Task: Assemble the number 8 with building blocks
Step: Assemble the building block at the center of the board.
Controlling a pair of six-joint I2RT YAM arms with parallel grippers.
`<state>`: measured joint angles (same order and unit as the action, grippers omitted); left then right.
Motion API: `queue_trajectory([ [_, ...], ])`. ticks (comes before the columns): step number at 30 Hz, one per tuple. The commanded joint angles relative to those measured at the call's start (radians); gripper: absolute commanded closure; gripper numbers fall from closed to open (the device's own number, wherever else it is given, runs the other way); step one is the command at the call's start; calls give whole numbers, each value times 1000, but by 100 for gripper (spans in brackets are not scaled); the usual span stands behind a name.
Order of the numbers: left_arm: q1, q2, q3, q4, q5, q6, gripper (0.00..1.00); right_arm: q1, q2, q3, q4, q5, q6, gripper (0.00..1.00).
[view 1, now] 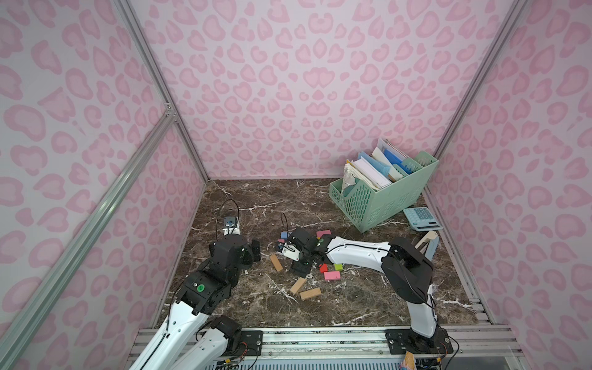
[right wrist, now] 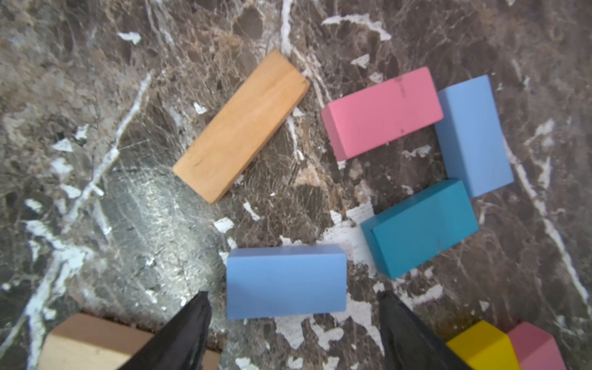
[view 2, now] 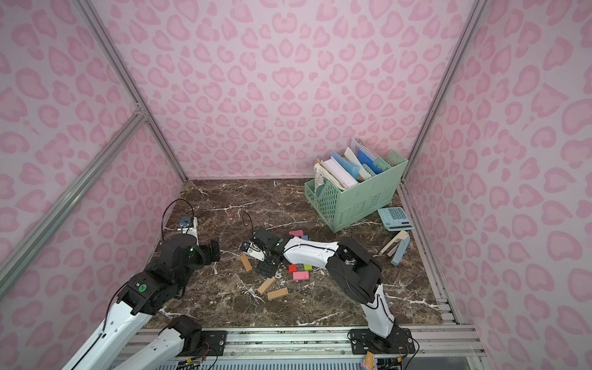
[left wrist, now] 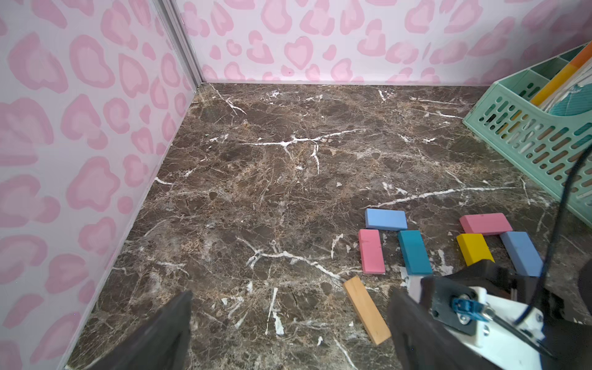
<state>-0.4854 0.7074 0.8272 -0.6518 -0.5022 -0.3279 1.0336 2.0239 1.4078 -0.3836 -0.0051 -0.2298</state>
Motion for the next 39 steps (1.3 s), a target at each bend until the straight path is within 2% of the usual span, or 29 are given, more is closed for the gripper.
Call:
queue_trajectory([
  [1, 1, 7, -2, 24, -12, 16, 2, -4, 16, 23, -24, -20, -3, 17],
  [8, 1, 10, -8, 28, -13, 19, 2, -14, 39, 36, -39, -42, -3, 18],
  [16, 1, 14, -12, 28, -13, 23, 2, -19, 68, 46, -53, -70, 4, 25],
  [23, 1, 12, -14, 26, -19, 26, 2, -13, 69, 40, -49, -88, 77, 44],
  [28, 1, 10, -16, 26, -24, 27, 2, 6, 41, 10, -21, -70, 258, 54],
  [33, 1, 11, -18, 28, -22, 30, 2, 32, 23, 21, -31, 5, 569, 62],
  [39, 1, 6, -17, 27, -24, 32, 2, 63, 32, 50, -15, 49, 818, 64],
])
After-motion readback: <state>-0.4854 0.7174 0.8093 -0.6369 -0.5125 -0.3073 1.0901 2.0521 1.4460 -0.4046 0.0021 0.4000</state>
